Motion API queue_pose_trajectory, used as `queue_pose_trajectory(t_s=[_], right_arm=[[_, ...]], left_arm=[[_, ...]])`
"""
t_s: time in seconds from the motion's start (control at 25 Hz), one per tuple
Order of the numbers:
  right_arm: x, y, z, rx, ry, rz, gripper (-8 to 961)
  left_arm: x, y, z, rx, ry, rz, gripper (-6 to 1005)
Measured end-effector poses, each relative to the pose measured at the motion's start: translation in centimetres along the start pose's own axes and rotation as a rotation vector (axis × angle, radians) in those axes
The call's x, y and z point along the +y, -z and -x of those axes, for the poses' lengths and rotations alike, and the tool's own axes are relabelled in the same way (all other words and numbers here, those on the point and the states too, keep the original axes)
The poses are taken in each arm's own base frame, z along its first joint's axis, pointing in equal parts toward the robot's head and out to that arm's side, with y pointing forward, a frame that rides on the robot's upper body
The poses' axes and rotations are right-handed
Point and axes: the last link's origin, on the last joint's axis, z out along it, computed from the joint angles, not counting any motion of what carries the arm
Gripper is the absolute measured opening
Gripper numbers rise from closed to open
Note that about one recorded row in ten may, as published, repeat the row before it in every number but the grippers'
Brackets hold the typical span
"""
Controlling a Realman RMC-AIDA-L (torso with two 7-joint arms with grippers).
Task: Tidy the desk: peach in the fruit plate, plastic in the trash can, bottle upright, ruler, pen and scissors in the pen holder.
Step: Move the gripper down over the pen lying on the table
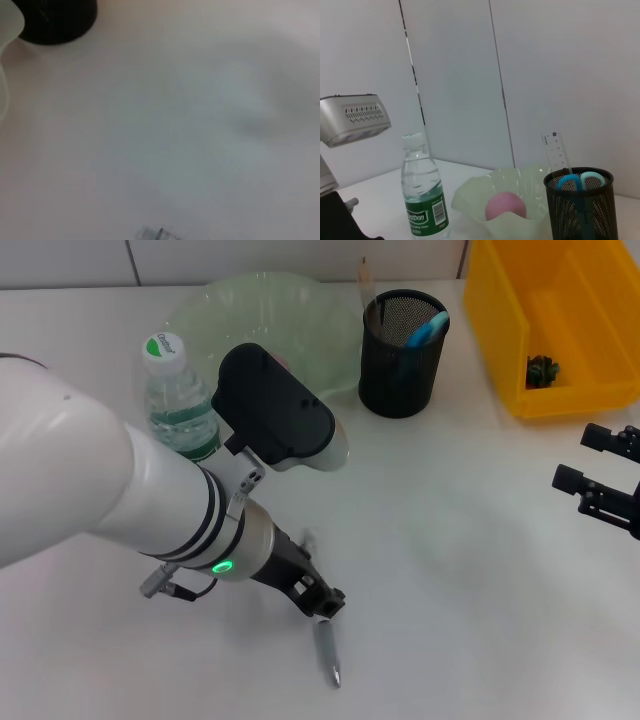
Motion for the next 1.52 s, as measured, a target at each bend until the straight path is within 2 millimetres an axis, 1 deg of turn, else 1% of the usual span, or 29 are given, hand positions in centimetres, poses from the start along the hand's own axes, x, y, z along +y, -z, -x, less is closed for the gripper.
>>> queue_pose_trajectory(t_s=[0.24, 0.6, 0.68, 1.32, 1.52], right_arm=[[-0.08, -0.14, 0.10, -0.001, 0.001, 0.001, 695], [-0.10, -0.19, 0.14, -0.001, -0.008, 0.002, 694], [-0.10, -0.20, 0.14, -0.001, -0.009, 0.002, 694], [-0.12, -0.28, 0.20, 0.007, -0.020, 0.011, 693], [-0.14, -0.24, 0.28, 0.008, -0.030, 0.013, 693]], left_arm=[[-0.05, -0.22, -0.05, -0.024, -0.011, 0.002, 609], [-0.37, 0.13, -0.04, -0.041, -0.006, -0.003, 450], [-0.39, 0.10, 0.01, -0.047, -0.006, -0.002, 465], [-0.51, 0.30, 0.09, -0.092, -0.017, -0.001, 385], [-0.53, 0.39, -0.11, -0.094, -0.023, -0.003, 295]])
